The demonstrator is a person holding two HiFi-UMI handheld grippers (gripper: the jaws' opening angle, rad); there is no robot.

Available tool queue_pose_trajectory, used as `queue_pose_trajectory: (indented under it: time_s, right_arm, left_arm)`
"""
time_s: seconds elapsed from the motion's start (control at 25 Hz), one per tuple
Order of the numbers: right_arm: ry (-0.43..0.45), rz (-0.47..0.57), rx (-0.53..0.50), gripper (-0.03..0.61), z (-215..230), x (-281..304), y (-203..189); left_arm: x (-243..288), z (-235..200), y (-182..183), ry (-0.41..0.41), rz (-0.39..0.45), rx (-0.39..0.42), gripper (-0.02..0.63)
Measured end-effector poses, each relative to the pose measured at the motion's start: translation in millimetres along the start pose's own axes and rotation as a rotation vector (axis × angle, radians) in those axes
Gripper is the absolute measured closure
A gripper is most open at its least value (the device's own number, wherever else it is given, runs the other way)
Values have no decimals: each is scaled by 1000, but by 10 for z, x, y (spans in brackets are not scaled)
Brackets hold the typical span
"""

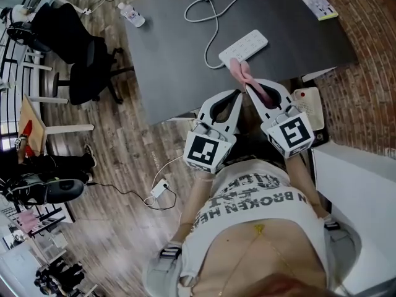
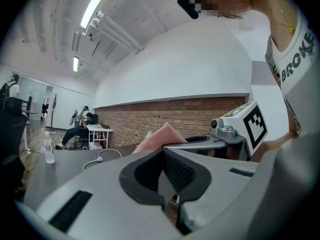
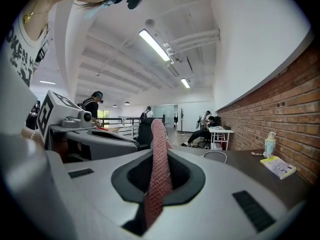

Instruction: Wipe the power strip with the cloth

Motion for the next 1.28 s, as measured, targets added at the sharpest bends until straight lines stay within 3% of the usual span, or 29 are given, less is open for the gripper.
queue_pose_trajectory:
  time_s: [0.4, 0.72, 0.96, 1.28]
  right_arm:
    - [58, -5, 0, 561, 452, 302, -71]
    - [148, 16, -2, 561, 1223, 668, -38]
    - [221, 5, 9, 561, 1702, 911, -44]
    - [345, -53, 7, 561, 1999, 1219, -179]
  left_arm:
    - [298, -267, -138, 69, -35, -6, 606]
    - [1091, -507, -112, 118, -52, 0, 606]
    - [1608, -630, -101, 190, -52, 18, 606]
    - [1835, -798, -230, 314, -95, 13, 606]
Point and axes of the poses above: the fingertips, and each gripper's own axes: x forward along the fingers, z to its right, y out of its top, the point moved 9 cm from there along -x, backward along the fingers, and after that the axes turned 11 degrees about z, right-handed, at the moved point
